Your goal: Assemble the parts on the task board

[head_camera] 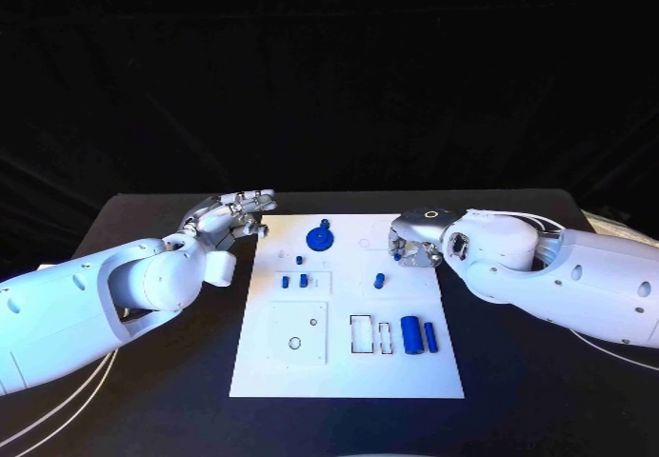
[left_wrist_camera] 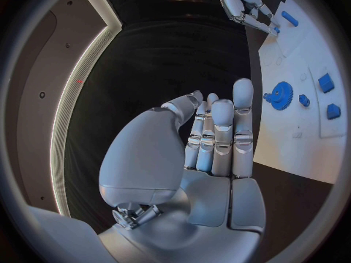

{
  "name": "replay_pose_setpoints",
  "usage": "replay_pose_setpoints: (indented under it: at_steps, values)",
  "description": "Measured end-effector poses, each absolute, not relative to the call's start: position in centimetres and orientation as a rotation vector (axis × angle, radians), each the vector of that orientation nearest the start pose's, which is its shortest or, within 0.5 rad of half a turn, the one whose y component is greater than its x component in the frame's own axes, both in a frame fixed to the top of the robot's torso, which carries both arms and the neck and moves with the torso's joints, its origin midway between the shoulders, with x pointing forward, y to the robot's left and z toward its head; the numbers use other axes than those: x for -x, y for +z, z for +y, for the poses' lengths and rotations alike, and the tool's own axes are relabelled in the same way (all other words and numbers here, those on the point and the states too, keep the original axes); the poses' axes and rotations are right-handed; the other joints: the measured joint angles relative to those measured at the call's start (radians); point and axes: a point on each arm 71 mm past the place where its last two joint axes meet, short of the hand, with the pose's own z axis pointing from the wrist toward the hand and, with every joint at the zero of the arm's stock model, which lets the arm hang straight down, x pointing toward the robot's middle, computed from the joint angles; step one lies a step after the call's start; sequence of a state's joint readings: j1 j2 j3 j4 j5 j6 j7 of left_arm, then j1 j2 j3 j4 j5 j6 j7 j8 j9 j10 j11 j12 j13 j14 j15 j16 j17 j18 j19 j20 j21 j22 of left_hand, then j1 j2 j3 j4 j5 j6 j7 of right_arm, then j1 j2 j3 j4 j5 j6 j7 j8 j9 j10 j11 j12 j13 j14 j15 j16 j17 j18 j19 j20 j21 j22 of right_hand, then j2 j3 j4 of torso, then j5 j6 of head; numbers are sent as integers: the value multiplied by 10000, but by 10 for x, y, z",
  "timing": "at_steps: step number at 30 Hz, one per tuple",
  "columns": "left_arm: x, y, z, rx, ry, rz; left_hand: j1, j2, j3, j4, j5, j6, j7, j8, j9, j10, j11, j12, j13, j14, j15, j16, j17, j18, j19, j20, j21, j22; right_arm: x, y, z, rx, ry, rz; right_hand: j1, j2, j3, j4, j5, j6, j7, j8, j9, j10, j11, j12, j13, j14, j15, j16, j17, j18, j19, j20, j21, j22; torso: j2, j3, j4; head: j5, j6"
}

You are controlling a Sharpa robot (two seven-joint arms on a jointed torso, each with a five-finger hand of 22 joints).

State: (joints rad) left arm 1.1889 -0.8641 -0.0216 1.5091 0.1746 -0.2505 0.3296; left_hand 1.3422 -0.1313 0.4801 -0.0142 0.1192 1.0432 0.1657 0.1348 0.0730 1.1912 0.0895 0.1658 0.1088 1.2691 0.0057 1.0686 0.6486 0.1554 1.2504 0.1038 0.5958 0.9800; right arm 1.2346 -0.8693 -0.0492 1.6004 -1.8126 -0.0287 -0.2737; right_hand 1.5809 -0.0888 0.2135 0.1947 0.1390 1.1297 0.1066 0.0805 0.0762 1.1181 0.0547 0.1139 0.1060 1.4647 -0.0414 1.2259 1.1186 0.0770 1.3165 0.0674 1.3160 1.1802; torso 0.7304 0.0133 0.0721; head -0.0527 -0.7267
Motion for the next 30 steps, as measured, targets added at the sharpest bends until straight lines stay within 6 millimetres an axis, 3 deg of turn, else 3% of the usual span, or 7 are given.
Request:
replay_pose_setpoints:
  at_steps: [3, 5, 19, 26, 30]
  values:
    - [-492, -186, 224, 13634, -15845, 14128, 11, 11, 0, 0, 0, 0, 0, 0, 1, -14, 14, 47, 13, -5, 5, 0, -15, -1, 0, 0, 0, -12, -476, -181, -194, 5161, 2840, 17643, 0, 0, 185, -39, -55, 10, 5, 0, 1, 88, 16, -28, -99, 0, 0, 0, 12, 0, 0, 1, 0, 12, -5, 0, 0, 8, -13]
    - [-492, -186, 224, 13646, -15852, 14123, 11, 11, 0, 0, 0, 0, -1, 0, 0, -14, 14, 47, 13, -6, 6, 0, -15, 109, 0, 0, 0, -13, -477, -183, -194, 5162, 2822, 17675, -1, 1, 296, -80, -55, 38, 31, 0, 3, 88, 16, -46, -163, 0, 0, 0, 25, -1, -1, 1, 0, 13, -6, 0, -3, 9, -20]
    - [-491, -185, 224, 13672, -15894, 14136, 11, 11, -41, -41, 40, -1, -1, 0, -11, -50, -22, 47, 11, -16, 16, 0, -75, 110, -35, 35, -72, -72, -480, -186, -191, 5174, 2799, 17715, -2, 1, 907, -279, -119, 257, 30, -1, 57, 394, 31, -122, -412, 0, 0, 0, 45, -1, 31, -30, 0, 48, -8, 0, -6, 20, -70]
    - [-490, -185, 224, 13669, -15916, 14166, 11, 11, -41, -41, 40, -2, -2, 0, -10, -51, -21, 47, 11, -55, -19, 0, -96, 108, -35, 35, -150, -97, -480, -186, -191, 5176, 2844, 17671, -29, -26, 1541, -646, -328, 437, 49, -21, 146, 733, 18, -214, -429, 0, 0, 117, 160, 0, 160, -49, 141, 242, -12, 0, -9, 8, -99]
    - [-490, -185, 224, 13664, -15928, 14179, 11, 11, -41, -41, 40, -2, -2, 0, -10, -50, -22, 47, 10, -56, -18, 0, -96, 106, -35, 35, -150, -97, -478, -187, -192, 5107, 2940, 17552, -86, -80, 2005, -866, -357, 514, 55, -39, 204, 847, 96, -213, -435, -1, 1, 117, 162, -1, 266, 59, 308, 473, -15, 0, -9, -17, -103]
